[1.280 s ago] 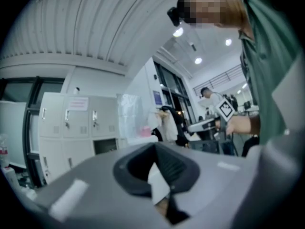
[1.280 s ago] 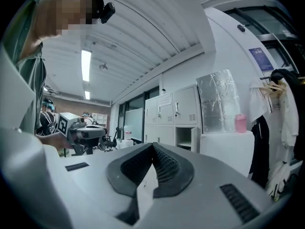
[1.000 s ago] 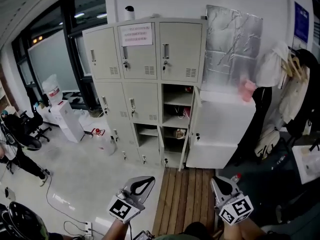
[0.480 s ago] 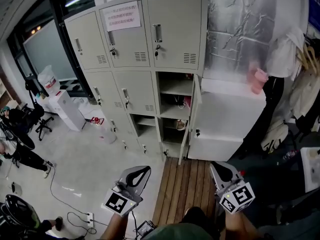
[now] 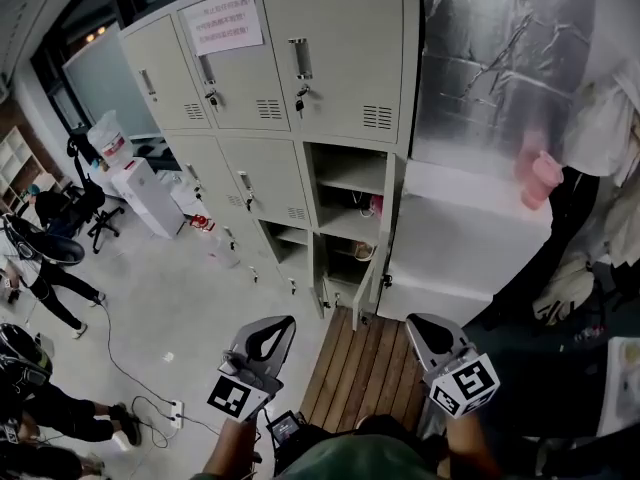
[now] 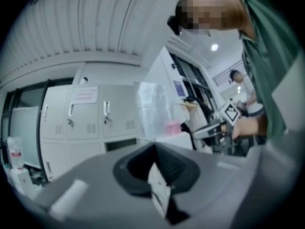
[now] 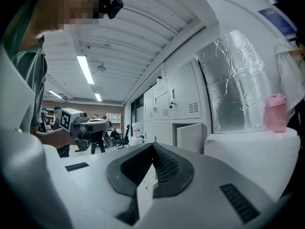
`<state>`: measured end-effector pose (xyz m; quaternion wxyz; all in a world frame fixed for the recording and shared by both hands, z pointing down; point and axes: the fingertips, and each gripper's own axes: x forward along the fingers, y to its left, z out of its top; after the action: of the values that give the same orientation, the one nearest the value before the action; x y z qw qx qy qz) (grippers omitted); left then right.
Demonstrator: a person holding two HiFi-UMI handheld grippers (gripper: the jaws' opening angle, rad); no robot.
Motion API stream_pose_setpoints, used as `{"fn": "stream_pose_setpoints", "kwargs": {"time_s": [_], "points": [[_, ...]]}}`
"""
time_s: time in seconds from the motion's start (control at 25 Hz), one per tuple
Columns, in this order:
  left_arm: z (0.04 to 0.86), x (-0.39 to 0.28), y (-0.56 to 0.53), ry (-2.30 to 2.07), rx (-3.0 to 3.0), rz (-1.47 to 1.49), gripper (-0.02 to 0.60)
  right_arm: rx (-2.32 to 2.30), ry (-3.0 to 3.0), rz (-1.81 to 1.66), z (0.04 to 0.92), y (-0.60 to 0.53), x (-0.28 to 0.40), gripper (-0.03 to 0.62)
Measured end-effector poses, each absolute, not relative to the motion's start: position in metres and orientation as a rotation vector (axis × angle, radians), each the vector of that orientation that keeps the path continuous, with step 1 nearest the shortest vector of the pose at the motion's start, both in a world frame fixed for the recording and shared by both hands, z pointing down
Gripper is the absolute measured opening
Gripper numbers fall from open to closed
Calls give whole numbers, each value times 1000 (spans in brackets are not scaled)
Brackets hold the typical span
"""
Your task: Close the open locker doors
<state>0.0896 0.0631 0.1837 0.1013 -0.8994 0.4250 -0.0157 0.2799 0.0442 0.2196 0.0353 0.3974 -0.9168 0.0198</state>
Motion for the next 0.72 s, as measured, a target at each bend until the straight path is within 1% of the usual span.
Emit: {"fn": "stream_pose_setpoints", "kwargs": {"time_s": [0.32,0.72], "points": [[204,96,22,1299,-2640,-79,3,1201,-2809,49,244,-12,288,6],[243,77,-50,1182,-2709,-70,3,1195,-2760,77,298,-74,266,8]]}}
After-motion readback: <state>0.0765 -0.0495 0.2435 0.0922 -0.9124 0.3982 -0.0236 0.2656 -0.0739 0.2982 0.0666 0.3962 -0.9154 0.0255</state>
